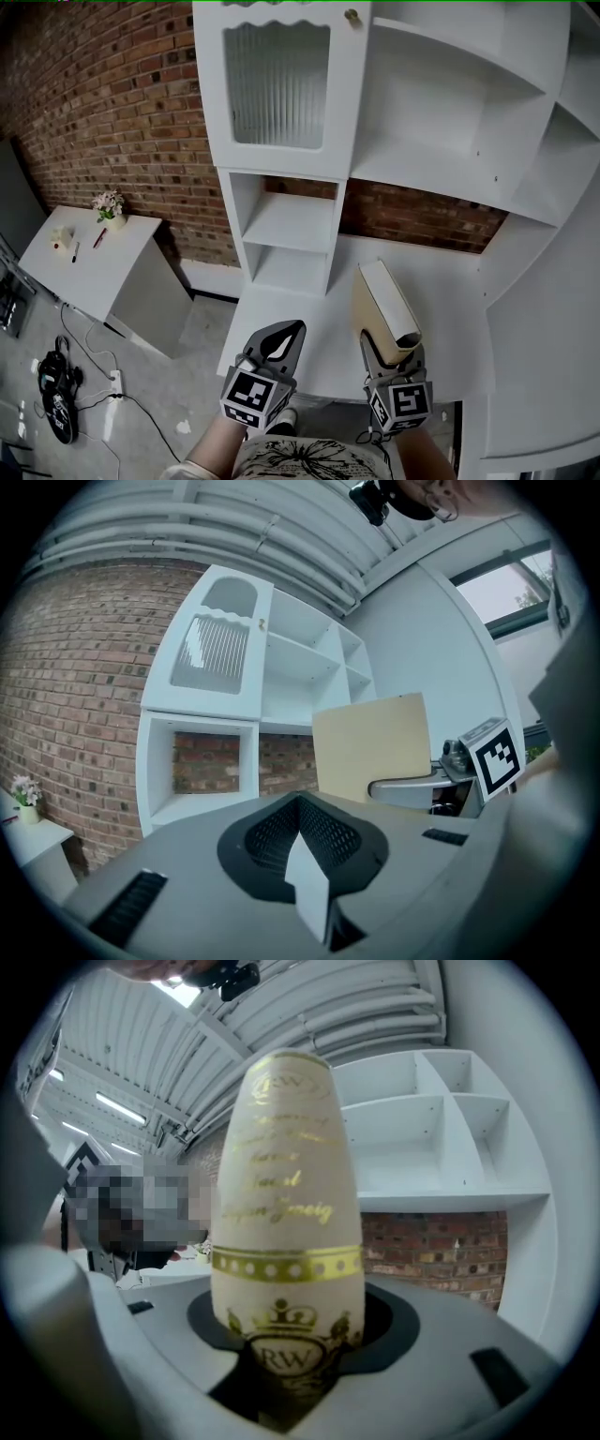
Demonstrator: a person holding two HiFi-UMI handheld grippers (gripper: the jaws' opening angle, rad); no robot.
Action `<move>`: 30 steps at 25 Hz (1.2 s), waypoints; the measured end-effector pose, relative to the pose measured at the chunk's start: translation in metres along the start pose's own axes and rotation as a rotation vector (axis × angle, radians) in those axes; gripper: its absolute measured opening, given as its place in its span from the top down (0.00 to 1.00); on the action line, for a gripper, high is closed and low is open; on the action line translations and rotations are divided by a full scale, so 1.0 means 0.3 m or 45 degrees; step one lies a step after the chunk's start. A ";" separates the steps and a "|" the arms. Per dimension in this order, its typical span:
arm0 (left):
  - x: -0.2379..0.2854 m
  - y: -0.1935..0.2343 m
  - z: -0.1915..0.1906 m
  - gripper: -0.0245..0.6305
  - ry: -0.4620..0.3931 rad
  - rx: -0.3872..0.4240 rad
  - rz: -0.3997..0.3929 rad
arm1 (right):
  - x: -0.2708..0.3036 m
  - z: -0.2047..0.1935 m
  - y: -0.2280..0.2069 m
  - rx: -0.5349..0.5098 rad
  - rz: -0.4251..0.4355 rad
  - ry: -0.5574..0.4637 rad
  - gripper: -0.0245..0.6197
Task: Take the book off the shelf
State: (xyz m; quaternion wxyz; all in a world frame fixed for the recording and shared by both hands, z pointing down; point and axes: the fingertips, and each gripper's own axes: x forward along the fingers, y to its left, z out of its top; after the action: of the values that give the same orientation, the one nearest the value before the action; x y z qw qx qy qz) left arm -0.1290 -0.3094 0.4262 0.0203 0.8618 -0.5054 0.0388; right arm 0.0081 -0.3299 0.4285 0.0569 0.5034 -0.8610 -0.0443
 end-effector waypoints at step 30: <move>0.086 0.058 -0.012 0.94 0.022 -0.038 -0.014 | 0.089 0.015 -0.009 0.106 0.010 0.001 0.60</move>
State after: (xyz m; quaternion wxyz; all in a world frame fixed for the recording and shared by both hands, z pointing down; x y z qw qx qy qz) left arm -0.1318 -0.3400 0.4319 0.0378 0.8637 -0.5011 0.0384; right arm -0.0033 -0.3544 0.4251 0.0364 0.5019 -0.8641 -0.0080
